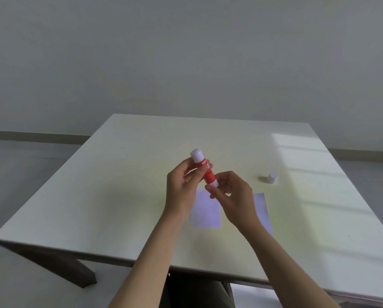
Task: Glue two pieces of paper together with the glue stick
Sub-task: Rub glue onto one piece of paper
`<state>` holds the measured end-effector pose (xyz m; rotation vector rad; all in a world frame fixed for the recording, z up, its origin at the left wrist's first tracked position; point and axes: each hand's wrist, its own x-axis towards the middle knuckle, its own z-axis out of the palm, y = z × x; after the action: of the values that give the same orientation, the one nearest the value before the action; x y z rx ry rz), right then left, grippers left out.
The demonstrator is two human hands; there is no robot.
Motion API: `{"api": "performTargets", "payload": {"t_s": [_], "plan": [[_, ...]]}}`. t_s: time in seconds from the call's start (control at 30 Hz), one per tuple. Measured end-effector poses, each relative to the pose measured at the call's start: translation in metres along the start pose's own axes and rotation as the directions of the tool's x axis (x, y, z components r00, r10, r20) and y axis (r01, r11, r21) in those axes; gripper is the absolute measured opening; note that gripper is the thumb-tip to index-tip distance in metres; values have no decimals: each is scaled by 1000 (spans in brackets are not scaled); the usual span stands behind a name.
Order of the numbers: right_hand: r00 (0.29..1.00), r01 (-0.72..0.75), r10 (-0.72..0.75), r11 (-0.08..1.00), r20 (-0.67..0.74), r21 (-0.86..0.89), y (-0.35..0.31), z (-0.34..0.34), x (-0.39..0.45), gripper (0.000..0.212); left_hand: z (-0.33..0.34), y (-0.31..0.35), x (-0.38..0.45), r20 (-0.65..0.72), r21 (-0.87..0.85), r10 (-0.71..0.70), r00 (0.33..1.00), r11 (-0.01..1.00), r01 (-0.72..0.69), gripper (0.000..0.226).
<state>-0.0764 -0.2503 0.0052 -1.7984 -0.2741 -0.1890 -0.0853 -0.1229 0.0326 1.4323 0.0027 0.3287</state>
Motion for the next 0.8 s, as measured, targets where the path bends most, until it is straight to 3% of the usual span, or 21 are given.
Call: {"api": "performTargets", "payload": {"t_s": [0.17, 0.37, 0.6, 0.8], "plan": [[983, -60, 21, 977, 185, 207, 3, -9, 2, 5, 4, 3, 1, 27, 60, 29, 999, 998, -31, 11], [911, -230, 66, 900, 406, 371, 8, -15, 3, 24, 6, 6, 0, 54, 22, 21, 998, 1000, -23, 15], [852, -396, 77, 741, 517, 542, 7, -13, 0, 31, 5, 7, -1, 79, -53, 2, 997, 999, 2, 18], [817, -499, 153, 671, 555, 549, 2, -10, 1, 41, 5, 0, -1, 72, -162, -51, 996, 985, 62, 16]]}}
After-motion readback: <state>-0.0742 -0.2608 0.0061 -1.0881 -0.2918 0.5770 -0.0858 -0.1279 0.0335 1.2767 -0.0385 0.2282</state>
